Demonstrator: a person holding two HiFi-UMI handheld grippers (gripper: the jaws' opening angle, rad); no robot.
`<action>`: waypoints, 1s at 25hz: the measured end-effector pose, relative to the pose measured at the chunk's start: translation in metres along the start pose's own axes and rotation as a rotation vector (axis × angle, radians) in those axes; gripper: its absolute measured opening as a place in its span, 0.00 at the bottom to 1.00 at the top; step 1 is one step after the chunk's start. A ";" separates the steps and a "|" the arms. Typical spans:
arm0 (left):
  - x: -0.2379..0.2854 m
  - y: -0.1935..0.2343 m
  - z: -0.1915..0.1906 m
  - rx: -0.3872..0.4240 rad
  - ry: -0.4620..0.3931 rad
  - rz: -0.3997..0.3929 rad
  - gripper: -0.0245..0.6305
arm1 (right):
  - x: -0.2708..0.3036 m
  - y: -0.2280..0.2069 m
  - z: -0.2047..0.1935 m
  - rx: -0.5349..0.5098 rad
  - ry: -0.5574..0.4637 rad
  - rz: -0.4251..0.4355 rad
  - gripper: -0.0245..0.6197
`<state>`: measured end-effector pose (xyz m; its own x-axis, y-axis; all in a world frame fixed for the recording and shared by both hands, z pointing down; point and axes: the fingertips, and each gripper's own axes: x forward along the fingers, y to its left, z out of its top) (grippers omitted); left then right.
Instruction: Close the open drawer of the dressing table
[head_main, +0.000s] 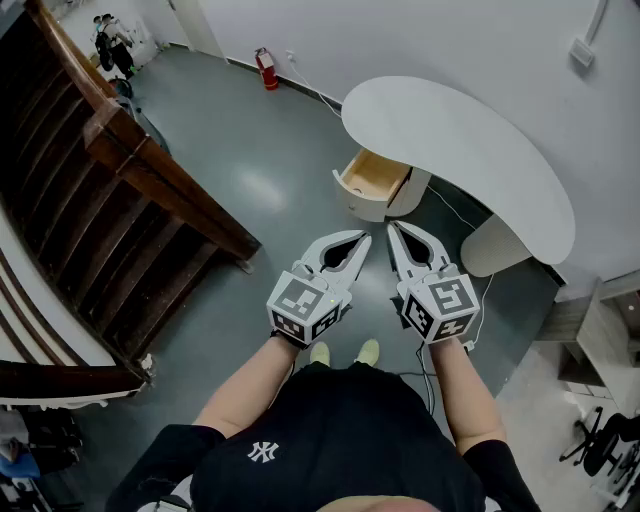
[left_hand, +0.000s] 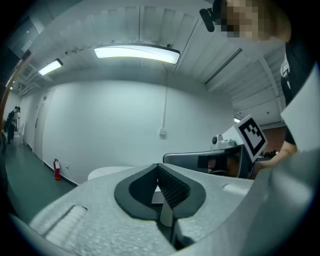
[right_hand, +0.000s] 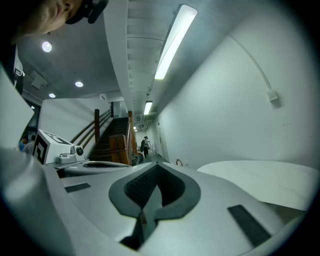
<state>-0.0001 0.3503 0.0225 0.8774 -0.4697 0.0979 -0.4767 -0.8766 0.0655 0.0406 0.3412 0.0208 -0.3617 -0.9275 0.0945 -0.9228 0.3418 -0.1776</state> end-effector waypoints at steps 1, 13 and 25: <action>0.000 -0.001 0.000 0.001 0.000 0.001 0.05 | -0.001 0.000 0.000 0.000 0.000 0.002 0.06; 0.005 -0.007 -0.013 -0.006 0.013 0.024 0.05 | -0.012 -0.007 -0.001 0.037 -0.048 0.033 0.06; 0.013 0.030 -0.052 0.016 0.078 0.133 0.05 | 0.001 -0.037 -0.009 0.105 -0.077 0.059 0.06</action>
<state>-0.0057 0.3234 0.0775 0.7994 -0.5729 0.1811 -0.5869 -0.8091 0.0310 0.0734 0.3289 0.0362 -0.4002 -0.9164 0.0056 -0.8797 0.3825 -0.2826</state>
